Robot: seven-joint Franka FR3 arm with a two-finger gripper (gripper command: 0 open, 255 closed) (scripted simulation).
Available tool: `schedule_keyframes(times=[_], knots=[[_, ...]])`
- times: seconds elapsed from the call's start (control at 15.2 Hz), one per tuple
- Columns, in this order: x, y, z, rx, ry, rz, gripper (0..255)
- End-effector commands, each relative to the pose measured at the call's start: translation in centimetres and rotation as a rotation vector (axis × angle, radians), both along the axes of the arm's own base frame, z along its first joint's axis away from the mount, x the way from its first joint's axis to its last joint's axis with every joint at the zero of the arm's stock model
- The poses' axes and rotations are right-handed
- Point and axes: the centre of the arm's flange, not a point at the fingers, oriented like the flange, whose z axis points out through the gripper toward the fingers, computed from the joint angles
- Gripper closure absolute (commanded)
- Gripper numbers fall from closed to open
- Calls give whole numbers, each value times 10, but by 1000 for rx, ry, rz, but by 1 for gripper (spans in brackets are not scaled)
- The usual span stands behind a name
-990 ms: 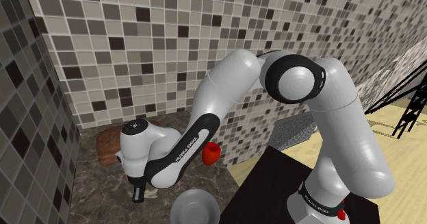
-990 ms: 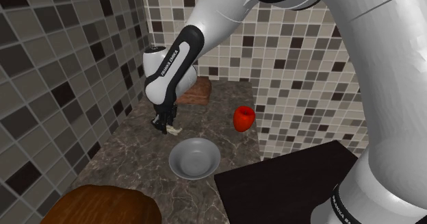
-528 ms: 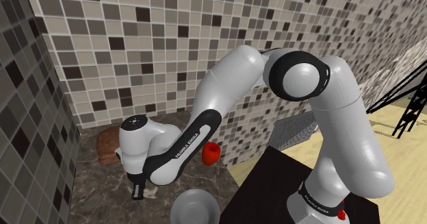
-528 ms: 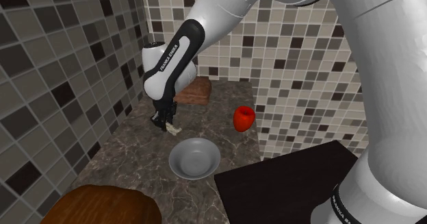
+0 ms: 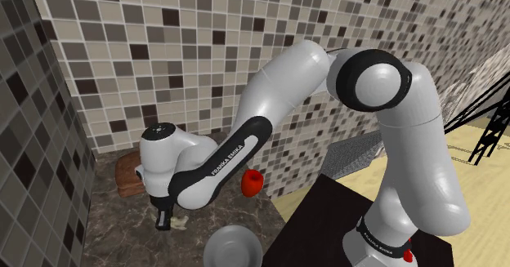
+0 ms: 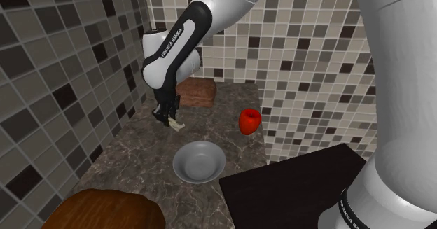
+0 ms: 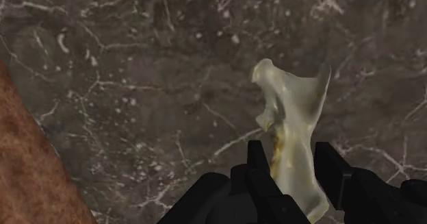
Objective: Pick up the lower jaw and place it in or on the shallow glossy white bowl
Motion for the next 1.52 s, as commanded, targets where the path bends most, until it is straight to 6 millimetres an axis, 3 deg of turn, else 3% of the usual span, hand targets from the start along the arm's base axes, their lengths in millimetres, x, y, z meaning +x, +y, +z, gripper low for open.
schedule_keyframes(times=[0.0, 0.73, 1.45], knots=[[1, 0, 11, 0, 0, 0, 255], [1, 0, 65, 0, 0, 0, 255], [-138, -43, 70, 0, 0, 0, 255]])
